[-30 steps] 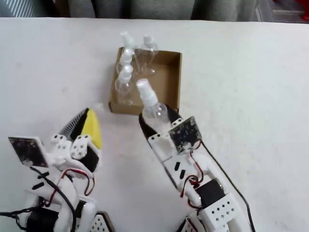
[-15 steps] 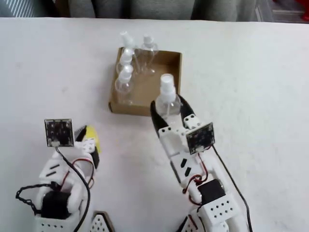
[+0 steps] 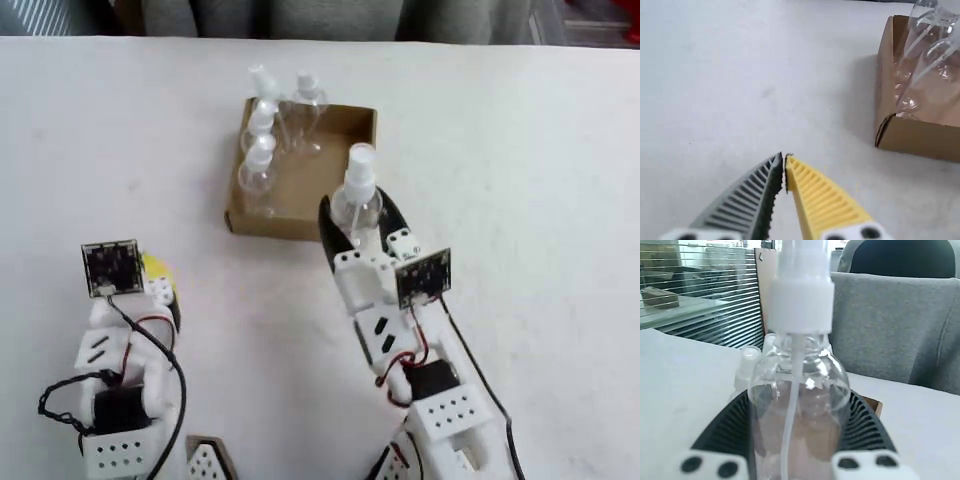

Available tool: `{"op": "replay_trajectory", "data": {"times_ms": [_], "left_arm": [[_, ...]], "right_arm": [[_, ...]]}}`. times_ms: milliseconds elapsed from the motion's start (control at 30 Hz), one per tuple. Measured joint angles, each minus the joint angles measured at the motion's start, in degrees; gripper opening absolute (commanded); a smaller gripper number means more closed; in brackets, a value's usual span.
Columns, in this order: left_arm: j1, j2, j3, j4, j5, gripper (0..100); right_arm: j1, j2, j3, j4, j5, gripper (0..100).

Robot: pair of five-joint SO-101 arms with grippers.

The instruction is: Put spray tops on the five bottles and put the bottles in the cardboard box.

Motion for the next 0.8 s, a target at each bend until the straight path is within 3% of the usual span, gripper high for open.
{"op": "replay_trajectory", "data": {"times_ms": [133, 367, 500, 800], "left_arm": [[0.0, 0.0, 0.0, 2.2, -3.4, 2], [0.0, 0.0, 0.0, 3.2, -4.4, 2], [0.0, 0.0, 0.0, 3.2, -4.4, 2], [0.0, 0.0, 0.0, 3.2, -4.4, 2]], "right_arm": [[3.1, 15.5, -6.6, -6.9, -2.5, 1.7], [4.8, 40.0, -14.2, -24.8, -16.4, 1.7], [4.8, 49.4, -16.7, -33.5, -15.4, 1.7], [5.2, 68.0, -26.5, -42.4, -11.3, 1.7]]}}
